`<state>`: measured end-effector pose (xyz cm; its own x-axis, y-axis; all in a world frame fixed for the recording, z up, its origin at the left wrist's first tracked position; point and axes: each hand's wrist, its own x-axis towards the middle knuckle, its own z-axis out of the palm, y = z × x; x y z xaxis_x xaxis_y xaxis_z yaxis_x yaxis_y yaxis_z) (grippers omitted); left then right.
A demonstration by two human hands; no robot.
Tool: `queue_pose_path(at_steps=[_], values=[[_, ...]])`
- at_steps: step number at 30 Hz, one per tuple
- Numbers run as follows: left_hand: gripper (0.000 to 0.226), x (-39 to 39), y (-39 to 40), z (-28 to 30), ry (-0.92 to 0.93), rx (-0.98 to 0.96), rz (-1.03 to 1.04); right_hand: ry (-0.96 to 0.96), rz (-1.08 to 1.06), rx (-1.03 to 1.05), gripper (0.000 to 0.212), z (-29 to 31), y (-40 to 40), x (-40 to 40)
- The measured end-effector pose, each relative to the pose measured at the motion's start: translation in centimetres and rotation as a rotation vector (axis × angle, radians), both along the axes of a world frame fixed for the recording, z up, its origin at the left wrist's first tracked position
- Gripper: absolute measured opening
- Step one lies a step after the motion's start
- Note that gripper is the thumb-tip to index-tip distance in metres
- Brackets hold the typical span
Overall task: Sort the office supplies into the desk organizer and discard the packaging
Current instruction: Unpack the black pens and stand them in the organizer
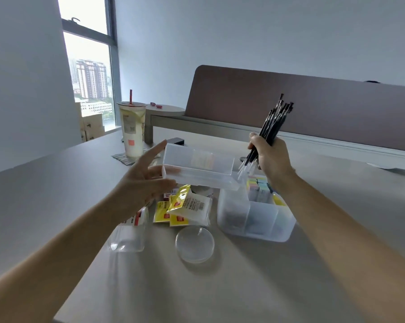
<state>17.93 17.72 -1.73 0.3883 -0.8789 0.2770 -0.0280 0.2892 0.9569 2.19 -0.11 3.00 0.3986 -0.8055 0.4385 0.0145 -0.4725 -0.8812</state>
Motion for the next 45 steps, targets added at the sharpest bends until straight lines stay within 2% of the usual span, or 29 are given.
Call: queue_pose_path(at_steps=[5, 8, 13, 17, 24, 29, 33, 36, 41, 45], values=[[0.077, 0.5, -1.7, -0.2, -0.084, -0.007, 0.209, 0.165, -0.054, -0.139, 0.033, -1.2, -1.8, 0.5], [0.075, 0.4, -2.5, 0.1, -0.133, -0.006, 0.294, 0.245, -0.031, -0.154, 0.031, -2.0, -2.5, 1.1], [0.073, 0.8, -3.1, 0.3, -0.124, 0.013, 0.296, 0.292, 0.044, -0.118, 0.026, -2.7, -3.4, 1.8], [0.072, 0.8, -3.2, 0.4, -0.124, 0.030, 0.290, 0.450, 0.129, -0.134, 0.014, -2.8, -3.2, 2.0], [0.071, 1.1, -3.6, 0.3, -0.082, 0.025, 0.261, 0.663, 0.259, -0.238, 0.032, -2.6, -3.3, 2.2], [0.069, 1.5, -3.8, 0.2, -0.084, 0.015, 0.238, 0.679, 0.293, -0.152, 0.022, -2.0, -3.1, 1.5], [0.061, 1.7, -3.7, 0.1, -0.076, -0.007, 0.237, 0.691, 0.315, -0.150, 0.058, -1.7, -2.7, 1.1], [0.055, 1.8, -3.4, 0.1, -0.085, -0.027, 0.249, 0.710, 0.312, -0.149, 0.074, -1.7, -2.6, 0.8], [0.048, 1.9, -2.7, 0.6, -0.119, -0.061, 0.294, 0.723, 0.286, -0.192, 0.089, -2.0, -2.3, 0.3], [0.044, 1.8, -2.0, 0.6, -0.134, -0.072, 0.332, 0.648, 0.263, -0.187, 0.097, -2.4, -1.8, 0.0]])
